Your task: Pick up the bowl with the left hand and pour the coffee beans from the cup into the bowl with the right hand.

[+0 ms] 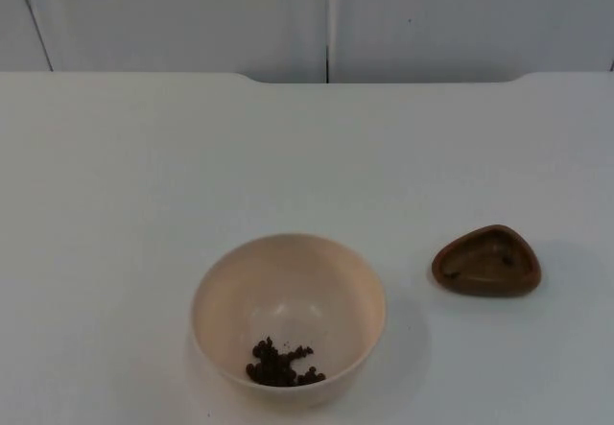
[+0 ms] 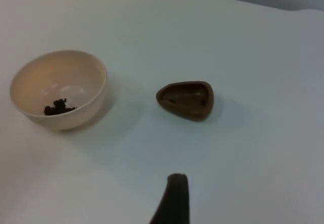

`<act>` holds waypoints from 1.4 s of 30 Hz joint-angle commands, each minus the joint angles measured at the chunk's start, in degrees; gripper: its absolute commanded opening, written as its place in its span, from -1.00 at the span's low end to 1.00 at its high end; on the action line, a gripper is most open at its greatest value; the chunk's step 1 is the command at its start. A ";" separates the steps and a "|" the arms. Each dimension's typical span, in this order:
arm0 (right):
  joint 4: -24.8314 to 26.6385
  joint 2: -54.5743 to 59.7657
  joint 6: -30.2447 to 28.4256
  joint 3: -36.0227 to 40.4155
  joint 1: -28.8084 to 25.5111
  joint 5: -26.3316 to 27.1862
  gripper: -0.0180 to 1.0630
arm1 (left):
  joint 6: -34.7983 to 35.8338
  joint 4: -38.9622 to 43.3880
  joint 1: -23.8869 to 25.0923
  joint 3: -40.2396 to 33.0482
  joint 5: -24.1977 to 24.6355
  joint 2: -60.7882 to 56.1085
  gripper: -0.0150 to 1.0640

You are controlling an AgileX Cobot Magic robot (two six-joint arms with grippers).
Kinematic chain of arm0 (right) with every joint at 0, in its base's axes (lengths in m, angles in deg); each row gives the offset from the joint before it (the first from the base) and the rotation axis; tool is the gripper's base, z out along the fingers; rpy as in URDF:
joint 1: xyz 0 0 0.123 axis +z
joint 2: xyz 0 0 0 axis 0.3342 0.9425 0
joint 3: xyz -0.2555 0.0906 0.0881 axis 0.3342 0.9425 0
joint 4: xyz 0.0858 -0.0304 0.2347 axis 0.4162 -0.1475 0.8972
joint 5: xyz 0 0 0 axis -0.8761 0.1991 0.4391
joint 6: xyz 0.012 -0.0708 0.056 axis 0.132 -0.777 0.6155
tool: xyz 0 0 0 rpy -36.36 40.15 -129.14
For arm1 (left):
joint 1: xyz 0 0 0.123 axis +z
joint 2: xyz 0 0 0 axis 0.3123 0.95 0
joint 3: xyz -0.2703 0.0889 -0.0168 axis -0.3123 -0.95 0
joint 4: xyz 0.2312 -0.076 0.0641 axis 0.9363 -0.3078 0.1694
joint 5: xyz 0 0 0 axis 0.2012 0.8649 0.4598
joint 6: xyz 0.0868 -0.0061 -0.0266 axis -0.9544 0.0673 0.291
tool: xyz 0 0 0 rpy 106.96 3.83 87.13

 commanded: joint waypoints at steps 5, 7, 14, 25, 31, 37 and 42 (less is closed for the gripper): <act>-0.52 -0.13 -0.03 0.10 -0.14 0.08 0.35 | 0.43 0.26 -0.30 -0.20 0.11 -0.20 0.97; -2.12 -0.13 2.16 0.10 -0.14 0.08 0.35 | 0.43 0.41 -0.30 -0.20 0.10 -0.20 0.97; -4.14 -0.13 4.28 0.10 -0.14 0.18 0.35 | 0.43 0.70 -0.30 -0.20 0.10 -0.20 0.97; -4.02 -0.13 3.92 0.10 -0.14 0.18 0.41 | 0.43 0.70 -0.30 -0.20 0.10 -0.20 0.97; -4.02 -0.13 3.92 0.10 -0.14 0.18 0.98 | 0.43 0.70 -0.30 -0.20 0.10 -0.20 0.97; -4.02 -0.13 3.92 0.10 -0.14 0.18 0.99 | 0.43 0.70 -0.30 -0.20 0.10 -0.20 0.97; -4.02 -0.13 4.02 0.10 -0.14 0.18 0.99 | 0.43 0.57 -0.30 -0.20 0.10 -0.20 0.97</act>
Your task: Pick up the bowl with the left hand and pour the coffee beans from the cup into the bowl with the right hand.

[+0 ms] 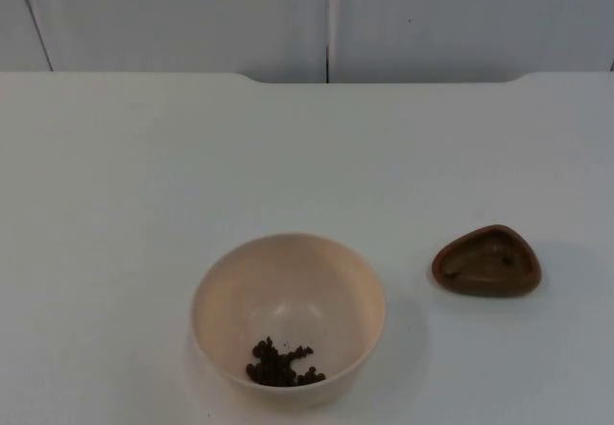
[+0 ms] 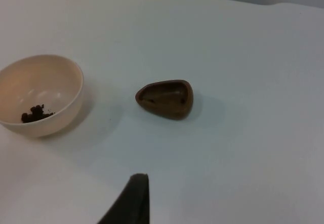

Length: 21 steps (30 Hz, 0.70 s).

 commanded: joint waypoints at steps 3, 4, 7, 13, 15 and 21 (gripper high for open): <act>-0.03 -0.13 -0.05 0.10 -0.14 0.18 0.99 | 0.43 0.21 -0.30 -0.20 0.10 -0.20 0.97; -0.03 -0.13 -0.05 0.10 -0.14 0.18 0.99 | 0.43 0.21 -0.30 -0.20 0.10 -0.20 0.97; -0.03 -0.13 -0.04 0.10 -0.14 0.29 0.99 | 0.43 0.21 -0.30 -0.20 0.10 -0.20 0.97; -0.03 -0.13 -0.04 0.10 -0.14 0.29 0.99 | 0.43 0.32 -0.30 -0.20 0.10 -0.20 0.97; -0.03 -0.13 -0.04 0.10 -0.14 0.29 0.99 | 0.43 0.32 -0.30 -0.20 0.10 -0.20 0.97; -0.15 -0.13 -0.04 0.10 -0.14 0.29 0.99 | 0.43 0.32 -0.30 -0.20 0.10 -0.20 0.97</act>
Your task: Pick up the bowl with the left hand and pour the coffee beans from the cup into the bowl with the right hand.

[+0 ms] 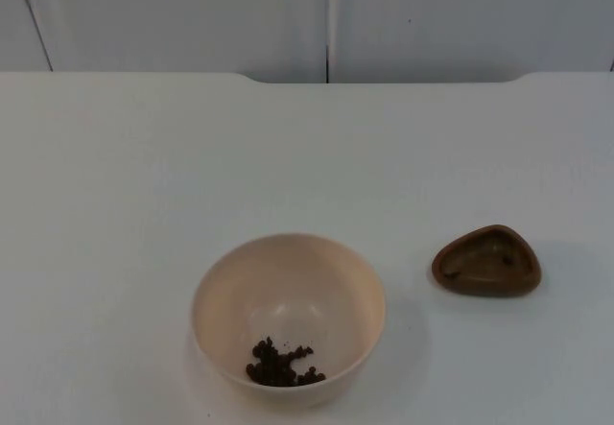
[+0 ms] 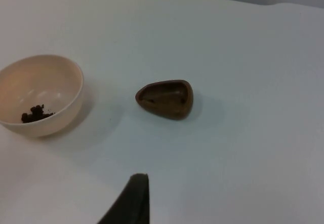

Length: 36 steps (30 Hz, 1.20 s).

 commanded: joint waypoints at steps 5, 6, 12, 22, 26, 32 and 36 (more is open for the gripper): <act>-0.15 -0.13 -0.04 0.10 -0.14 0.29 0.99 | 0.43 0.47 -0.05 -0.20 0.10 -0.20 0.97; -0.15 -0.13 -0.04 0.10 -0.14 0.29 0.99 | 0.43 0.47 0.35 -0.20 0.10 -0.20 0.97; -0.15 -0.13 -0.04 0.10 -0.27 0.29 0.99 | 0.43 0.83 4.59 -0.20 0.10 -0.20 0.97; -0.15 -0.13 -0.04 0.10 -0.27 0.29 0.99 | 0.43 0.83 12.95 -0.20 0.10 -0.20 0.97; -0.15 -0.13 -0.04 0.10 -0.27 0.29 0.99 | 0.43 0.83 15.83 -0.20 0.10 -0.20 0.97; -0.15 -0.13 -0.04 0.10 -0.27 0.29 0.99 | 0.43 0.83 21.90 -0.20 0.10 -0.20 0.97; -0.15 -0.13 -0.04 0.10 -0.27 0.29 0.99 | 0.43 0.83 25.25 -0.20 0.10 -0.20 0.97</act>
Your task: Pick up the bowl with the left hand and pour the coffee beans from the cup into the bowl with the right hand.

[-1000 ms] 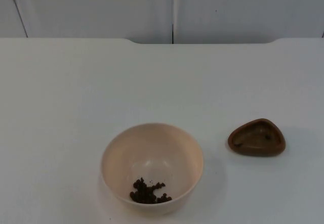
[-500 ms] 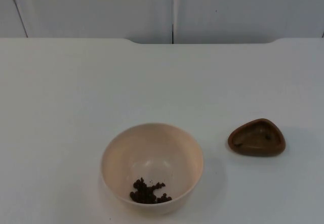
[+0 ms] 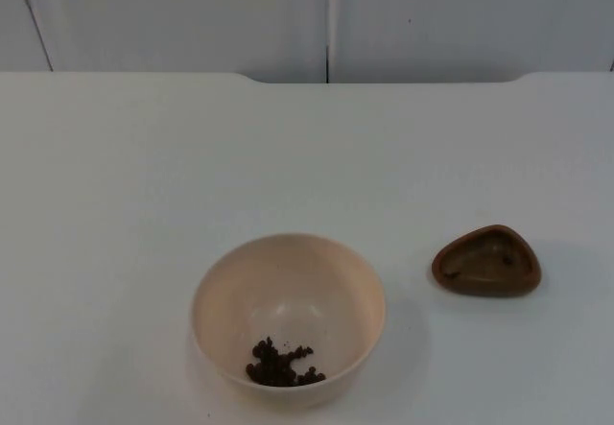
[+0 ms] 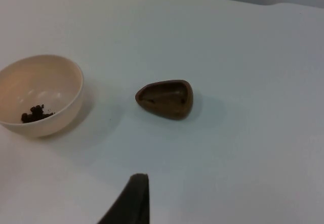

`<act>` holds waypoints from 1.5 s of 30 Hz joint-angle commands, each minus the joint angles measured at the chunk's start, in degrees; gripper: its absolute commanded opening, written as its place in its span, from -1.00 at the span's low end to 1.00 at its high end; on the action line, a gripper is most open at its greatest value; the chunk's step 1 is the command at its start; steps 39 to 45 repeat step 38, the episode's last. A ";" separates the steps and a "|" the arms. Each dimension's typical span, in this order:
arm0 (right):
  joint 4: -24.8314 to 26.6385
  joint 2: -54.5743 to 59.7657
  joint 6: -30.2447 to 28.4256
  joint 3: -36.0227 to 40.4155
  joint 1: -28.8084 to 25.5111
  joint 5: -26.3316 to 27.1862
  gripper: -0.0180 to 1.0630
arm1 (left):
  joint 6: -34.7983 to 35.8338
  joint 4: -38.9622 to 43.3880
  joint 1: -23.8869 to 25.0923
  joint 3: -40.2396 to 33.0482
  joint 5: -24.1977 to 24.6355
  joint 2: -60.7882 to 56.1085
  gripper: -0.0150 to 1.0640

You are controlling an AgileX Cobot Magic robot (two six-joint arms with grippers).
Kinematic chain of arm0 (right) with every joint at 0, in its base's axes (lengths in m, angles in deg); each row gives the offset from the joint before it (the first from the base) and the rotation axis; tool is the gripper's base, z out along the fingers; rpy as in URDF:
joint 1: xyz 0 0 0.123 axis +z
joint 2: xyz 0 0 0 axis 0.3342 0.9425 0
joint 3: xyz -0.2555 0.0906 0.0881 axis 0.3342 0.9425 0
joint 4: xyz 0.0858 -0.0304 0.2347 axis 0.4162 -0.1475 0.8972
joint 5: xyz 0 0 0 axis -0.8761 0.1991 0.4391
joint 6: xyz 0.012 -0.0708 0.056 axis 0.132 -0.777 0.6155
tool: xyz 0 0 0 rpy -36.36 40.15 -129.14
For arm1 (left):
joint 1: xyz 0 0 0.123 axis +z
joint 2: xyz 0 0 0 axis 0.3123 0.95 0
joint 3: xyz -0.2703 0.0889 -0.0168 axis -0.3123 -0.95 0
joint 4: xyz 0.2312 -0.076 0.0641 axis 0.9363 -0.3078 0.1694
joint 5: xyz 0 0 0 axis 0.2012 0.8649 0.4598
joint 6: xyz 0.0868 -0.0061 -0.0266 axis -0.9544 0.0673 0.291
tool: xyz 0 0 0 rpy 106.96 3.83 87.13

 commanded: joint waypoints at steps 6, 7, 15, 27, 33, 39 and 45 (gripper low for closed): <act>-0.15 -0.13 -0.04 0.10 -0.27 0.29 0.99 | 0.43 0.46 4.22 -0.20 0.10 -0.20 0.97; -0.04 -0.13 -0.04 0.10 -0.26 0.29 0.99 | 0.43 0.46 4.22 -0.20 0.10 -0.20 0.97; -0.04 -0.13 -0.04 0.10 -0.26 0.29 0.99 | 0.43 0.46 4.22 -0.20 0.10 -0.20 0.97; -0.04 -0.13 -0.04 0.10 -9.04 0.29 0.99 | 0.43 0.46 4.22 -0.20 0.10 -0.20 0.97; -0.04 -0.13 -0.04 0.10 -14.89 0.29 0.99 | 0.43 0.46 4.22 -0.20 0.10 -0.20 0.97; -0.04 -0.13 -0.04 0.10 -17.82 0.29 0.99 | 0.43 0.46 4.22 -0.20 0.10 -0.20 0.97; -0.04 -0.13 -0.04 0.10 -17.82 0.29 0.99 | 0.43 0.46 4.22 -0.20 0.10 -0.20 0.97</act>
